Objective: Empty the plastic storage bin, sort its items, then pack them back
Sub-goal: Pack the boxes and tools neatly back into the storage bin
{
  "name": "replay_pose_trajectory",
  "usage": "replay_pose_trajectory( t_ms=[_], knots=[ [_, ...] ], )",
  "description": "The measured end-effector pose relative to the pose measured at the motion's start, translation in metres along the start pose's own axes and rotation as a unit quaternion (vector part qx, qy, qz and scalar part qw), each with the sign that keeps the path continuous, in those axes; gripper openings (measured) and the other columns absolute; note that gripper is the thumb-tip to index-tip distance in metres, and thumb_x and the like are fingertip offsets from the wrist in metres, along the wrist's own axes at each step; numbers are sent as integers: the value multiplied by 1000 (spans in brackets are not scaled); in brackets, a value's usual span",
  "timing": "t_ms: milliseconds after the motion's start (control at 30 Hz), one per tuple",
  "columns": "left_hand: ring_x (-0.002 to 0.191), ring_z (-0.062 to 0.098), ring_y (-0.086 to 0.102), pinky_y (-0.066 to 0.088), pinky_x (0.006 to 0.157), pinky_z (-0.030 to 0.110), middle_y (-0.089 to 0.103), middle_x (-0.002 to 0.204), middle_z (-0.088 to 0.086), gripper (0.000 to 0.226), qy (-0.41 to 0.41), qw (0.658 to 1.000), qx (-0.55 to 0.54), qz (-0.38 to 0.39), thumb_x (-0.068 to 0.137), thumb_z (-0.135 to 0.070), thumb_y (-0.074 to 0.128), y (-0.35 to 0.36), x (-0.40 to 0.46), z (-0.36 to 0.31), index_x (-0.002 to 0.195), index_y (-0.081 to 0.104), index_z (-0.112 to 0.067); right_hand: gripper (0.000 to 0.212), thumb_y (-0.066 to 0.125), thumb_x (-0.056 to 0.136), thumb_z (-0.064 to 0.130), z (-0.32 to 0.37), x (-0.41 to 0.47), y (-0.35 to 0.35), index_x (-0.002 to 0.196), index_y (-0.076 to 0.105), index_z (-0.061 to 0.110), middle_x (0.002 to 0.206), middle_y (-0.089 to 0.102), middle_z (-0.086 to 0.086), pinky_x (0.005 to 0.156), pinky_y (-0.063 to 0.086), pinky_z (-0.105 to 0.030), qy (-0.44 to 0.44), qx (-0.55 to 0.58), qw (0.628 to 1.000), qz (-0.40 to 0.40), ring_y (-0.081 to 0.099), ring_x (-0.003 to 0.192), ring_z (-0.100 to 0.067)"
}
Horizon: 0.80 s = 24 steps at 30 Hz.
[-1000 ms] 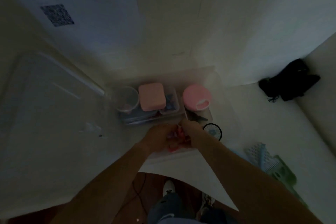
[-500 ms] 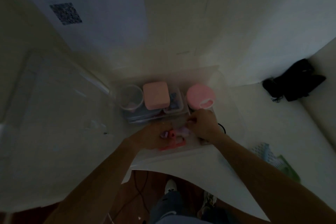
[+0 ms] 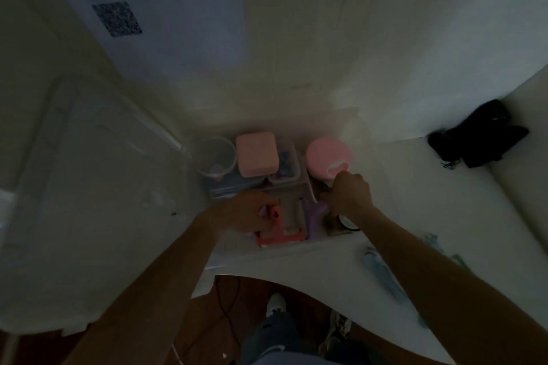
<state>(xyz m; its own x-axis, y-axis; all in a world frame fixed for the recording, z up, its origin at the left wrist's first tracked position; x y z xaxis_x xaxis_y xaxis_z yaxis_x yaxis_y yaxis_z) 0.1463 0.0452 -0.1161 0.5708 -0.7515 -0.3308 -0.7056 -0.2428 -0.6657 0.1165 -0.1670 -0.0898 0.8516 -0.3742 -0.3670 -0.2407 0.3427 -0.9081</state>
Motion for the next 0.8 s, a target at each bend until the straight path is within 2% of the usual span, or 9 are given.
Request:
replay_pose_trajectory(
  t_ms=[100,167,233,333,433,500,567,700,800],
  knots=[
    [94,8,58,40,77,19,69,111,6,41,-15,1000,-4,1,76,-28,71,3,4,0,113,68,-11,38,64,86,30,-2,-3,-1,112,58,2,112,64,-20,80,48,-34,-1,-49,999,-5,63,102,-36],
    [106,17,59,35,77,16,65,120,11,50,-15,1000,2,1,77,-32,71,6,4,-3,119,65,-5,37,64,87,33,-3,-7,-4,112,60,6,112,64,-16,78,47,-32,-6,-92,995,-32,64,102,-34],
    [106,24,60,39,81,20,66,116,14,65,1,1000,0,0,68,-48,63,10,3,-5,115,66,-2,33,63,87,34,0,-14,-10,109,64,10,111,63,-13,73,43,-31,-12,-147,986,-83,64,99,-31],
    [93,9,60,46,81,23,69,102,4,59,17,999,-18,-25,68,-51,55,15,1,-1,104,70,-6,38,63,85,37,19,-23,-10,115,63,14,124,56,-13,69,42,-30,-63,-156,977,-131,62,100,-32],
    [100,-8,51,42,88,13,63,111,-10,33,14,997,-48,-54,81,-20,69,17,5,4,114,68,-11,58,64,74,50,57,-36,22,117,64,13,112,68,-12,72,47,-28,-225,40,973,33,67,98,-30],
    [108,-3,53,40,95,11,62,120,-7,36,28,996,-53,-62,83,-6,69,18,6,7,119,66,-10,63,77,73,39,72,-49,41,126,58,9,110,68,-13,81,50,-27,-227,175,945,160,66,101,-28],
    [108,12,61,46,96,23,67,119,3,40,8,997,-60,-57,81,-8,69,18,4,13,120,64,-10,65,85,71,20,70,-51,56,127,55,7,111,66,-12,81,48,-23,-191,209,939,193,65,100,-27],
    [103,19,62,49,86,26,66,111,3,36,-27,992,-84,-94,85,-8,60,11,-4,15,122,57,-11,32,71,82,17,67,-45,50,112,66,9,102,70,-7,75,46,-22,-194,184,955,126,67,97,-22],
    [88,21,63,48,72,27,66,97,6,19,-40,985,-70,-156,90,-10,56,4,-6,13,109,58,-9,31,66,77,33,51,-36,15,100,71,13,82,69,3,64,41,-26,-179,184,966,7,67,84,-16]
  ],
)
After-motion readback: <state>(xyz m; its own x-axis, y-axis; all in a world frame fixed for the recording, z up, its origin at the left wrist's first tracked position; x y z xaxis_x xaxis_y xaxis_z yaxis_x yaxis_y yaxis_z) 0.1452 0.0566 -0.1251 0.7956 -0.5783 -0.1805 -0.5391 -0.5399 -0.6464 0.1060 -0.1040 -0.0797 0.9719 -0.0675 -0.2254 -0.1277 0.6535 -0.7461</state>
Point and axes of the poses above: each hand's wrist, its own x-axis towards the middle knuckle, its own y-axis out of the palm, z = x × y, the point moved 6 cm from there along x, towards the middle knuckle
